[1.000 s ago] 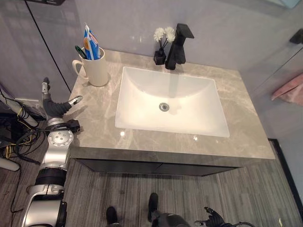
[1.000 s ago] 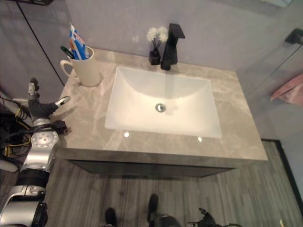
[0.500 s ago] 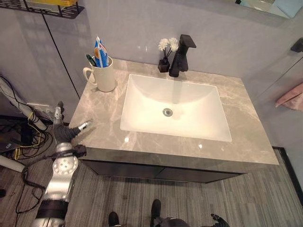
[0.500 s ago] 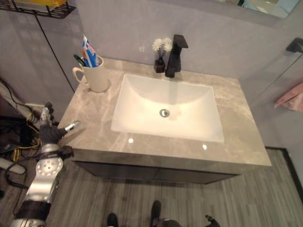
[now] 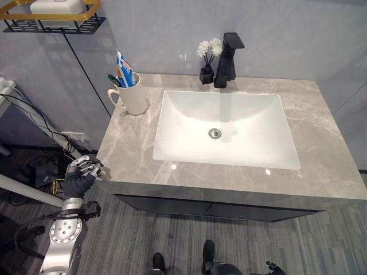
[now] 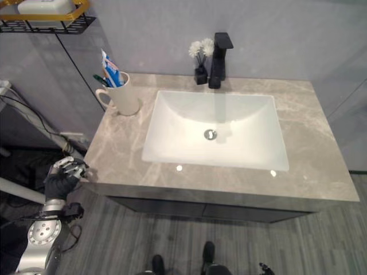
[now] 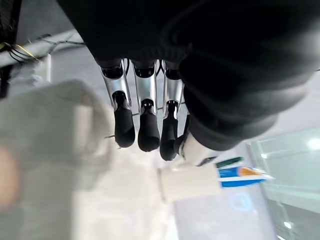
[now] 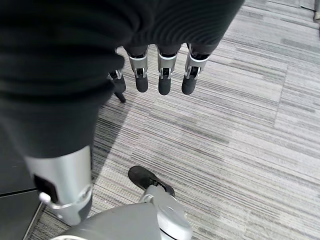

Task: Put brush and paste in cup on sink, flatten towel.

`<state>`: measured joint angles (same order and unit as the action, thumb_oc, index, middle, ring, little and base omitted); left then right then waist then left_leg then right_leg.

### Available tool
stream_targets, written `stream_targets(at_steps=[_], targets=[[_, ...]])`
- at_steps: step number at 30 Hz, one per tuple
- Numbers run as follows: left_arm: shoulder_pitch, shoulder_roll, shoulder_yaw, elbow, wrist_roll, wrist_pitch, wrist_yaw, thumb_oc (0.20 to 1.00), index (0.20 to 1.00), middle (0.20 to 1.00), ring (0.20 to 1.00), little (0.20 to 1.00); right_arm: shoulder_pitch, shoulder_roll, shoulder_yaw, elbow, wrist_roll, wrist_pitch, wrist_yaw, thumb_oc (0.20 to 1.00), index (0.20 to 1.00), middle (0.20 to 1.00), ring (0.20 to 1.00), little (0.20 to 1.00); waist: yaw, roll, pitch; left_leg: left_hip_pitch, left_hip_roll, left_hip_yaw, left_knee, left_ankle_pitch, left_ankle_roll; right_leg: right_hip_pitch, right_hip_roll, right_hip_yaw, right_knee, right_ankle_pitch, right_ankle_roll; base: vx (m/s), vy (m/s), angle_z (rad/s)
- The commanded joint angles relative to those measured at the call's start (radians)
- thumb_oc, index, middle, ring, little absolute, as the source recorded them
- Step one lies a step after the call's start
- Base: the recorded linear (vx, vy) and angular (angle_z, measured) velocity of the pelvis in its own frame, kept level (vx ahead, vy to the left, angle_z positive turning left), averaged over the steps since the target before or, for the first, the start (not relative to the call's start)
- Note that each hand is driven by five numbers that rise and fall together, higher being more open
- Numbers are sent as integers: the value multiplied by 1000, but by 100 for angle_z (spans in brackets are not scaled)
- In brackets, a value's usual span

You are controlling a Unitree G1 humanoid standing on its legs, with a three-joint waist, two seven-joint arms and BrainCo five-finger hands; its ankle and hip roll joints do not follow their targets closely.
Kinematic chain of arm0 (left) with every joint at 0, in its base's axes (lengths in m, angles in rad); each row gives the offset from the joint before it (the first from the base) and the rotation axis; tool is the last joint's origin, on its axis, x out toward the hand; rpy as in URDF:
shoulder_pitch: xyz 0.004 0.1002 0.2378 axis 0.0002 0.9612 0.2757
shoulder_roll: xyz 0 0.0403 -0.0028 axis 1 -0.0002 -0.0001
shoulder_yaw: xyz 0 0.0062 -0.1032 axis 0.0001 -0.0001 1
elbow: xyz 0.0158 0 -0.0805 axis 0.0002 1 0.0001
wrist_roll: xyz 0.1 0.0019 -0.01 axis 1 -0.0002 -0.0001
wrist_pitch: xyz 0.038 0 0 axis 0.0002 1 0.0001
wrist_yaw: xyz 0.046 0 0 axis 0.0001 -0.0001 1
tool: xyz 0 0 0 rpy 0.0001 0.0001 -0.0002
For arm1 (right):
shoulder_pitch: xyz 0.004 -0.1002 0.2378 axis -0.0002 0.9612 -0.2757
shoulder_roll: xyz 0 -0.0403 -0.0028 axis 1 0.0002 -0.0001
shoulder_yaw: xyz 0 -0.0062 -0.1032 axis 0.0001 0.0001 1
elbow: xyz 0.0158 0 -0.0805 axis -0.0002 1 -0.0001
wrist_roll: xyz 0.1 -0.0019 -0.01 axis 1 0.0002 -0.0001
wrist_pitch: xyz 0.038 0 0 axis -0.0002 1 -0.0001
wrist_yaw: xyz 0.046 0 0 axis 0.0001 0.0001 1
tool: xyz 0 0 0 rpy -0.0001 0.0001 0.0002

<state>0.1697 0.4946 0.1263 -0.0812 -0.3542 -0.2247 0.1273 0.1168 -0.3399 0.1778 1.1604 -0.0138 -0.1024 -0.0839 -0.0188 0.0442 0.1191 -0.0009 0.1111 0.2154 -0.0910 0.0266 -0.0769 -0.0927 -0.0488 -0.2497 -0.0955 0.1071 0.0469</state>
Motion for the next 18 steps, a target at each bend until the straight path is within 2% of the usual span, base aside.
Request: stream_targets(at_steps=[1, 3, 4, 6, 7, 9, 10, 12, 13, 15, 18], targets=[[-44, 37, 23, -88, -42, -83, -31, 200, 200, 200, 200, 200, -18, -61, -5, 17, 16, 1, -8, 1000, 1000, 1000, 1000, 1000, -23, 1, 19, 20, -4, -97, 63, 2, -14, 56, -13, 28, 76, -98, 36, -4, -41, 11], [-50, 39, 24, -99, -58, -83, -35, 200, 200, 200, 200, 200, -21, -65, -7, 17, 17, 2, -7, 1000, 1000, 1000, 1000, 1000, -21, -3, 28, -7, -6, -109, 126, -3, -19, 60, -15, 31, 75, -99, 30, -23, -53, 7], [-56, 41, 20, -104, -83, -84, -48, 200, 200, 200, 200, 200, -27, -72, -2, 20, 15, 3, -8, 1000, 1000, 1000, 1000, 1000, -12, -7, 42, -25, -11, -132, 192, -8, -25, 70, -14, 40, 75, -103, 25, -29, -66, -3], [-66, 46, 13, -115, -110, -83, -59, 200, 200, 200, 200, 200, -35, -78, 3, 24, 7, 7, -10, 1000, 1000, 1000, 1000, 1000, 2, -17, 54, -60, -29, -181, 220, 5, -28, 76, -16, 45, 74, -108, 21, 3, -36, -5], [-77, 49, 5, -113, -131, -75, -67, 200, 200, 200, 200, 200, -35, -79, 1, 30, 4, 11, -12, 1000, 1000, 1000, 1000, 1000, 3, -24, 57, -92, -23, -179, 188, -3, -17, 86, -26, 45, 75, -114, 26, 66, 7, -11], [-77, 56, 6, -112, -136, -72, -68, 200, 200, 200, 200, 200, -33, -79, -2, 33, 2, 14, -12, 1000, 1000, 1000, 1000, 1000, 2, -30, 54, -119, -16, -175, 163, 13, -15, 94, -32, 46, 70, -115, 30, 98, 39, -5], [-78, 59, 0, -108, -153, -69, -69, 200, 200, 200, 200, 200, -33, -83, -7, 34, 3, 13, -16, 1000, 1000, 1000, 1000, 1000, 9, -31, 56, -173, 0, -192, 124, 74, -19, 109, -29, 57, 65, -116, 34, 131, 67, 7], [-76, 58, -10, -89, -166, -68, -67, 200, 200, 200, 200, 200, -35, -89, -9, 32, 7, 12, -22, 1000, 1000, 1000, 1000, 1000, 17, -24, 69, -214, 18, -214, 54, 136, -29, 121, -22, 80, 71, -130, 36, 150, 97, -8], [-79, 58, -13, -80, -168, -65, -68, 200, 200, 200, 200, 200, -40, -91, -10, 32, 11, 12, -24, 1000, 1000, 1000, 1000, 1000, 20, -21, 73, -221, 25, -216, 28, 150, -35, 127, -22, 90, 75, -138, 37, 89, 65, -20], [-81, 54, -19, -54, -175, -64, -74, 200, 200, 200, 200, 200, -48, -93, -9, 36, 12, 13, -24, 1000, 1000, 1000, 1000, 1000, 30, -13, 75, -229, 32, -222, 12, 169, -42, 146, -21, 117, 68, -146, 43, 163, 124, -39], [-65, 43, -22, -34, -188, -57, -87, 200, 200, 200, 200, 200, -48, -85, -2, 40, -2, 18, -19, 1000, 1000, 1000, 1000, 1000, 47, -6, 55, -187, 29, -233, 9, 145, -34, 173, -30, 156, 55, -157, 55, 195, 192, -67]])
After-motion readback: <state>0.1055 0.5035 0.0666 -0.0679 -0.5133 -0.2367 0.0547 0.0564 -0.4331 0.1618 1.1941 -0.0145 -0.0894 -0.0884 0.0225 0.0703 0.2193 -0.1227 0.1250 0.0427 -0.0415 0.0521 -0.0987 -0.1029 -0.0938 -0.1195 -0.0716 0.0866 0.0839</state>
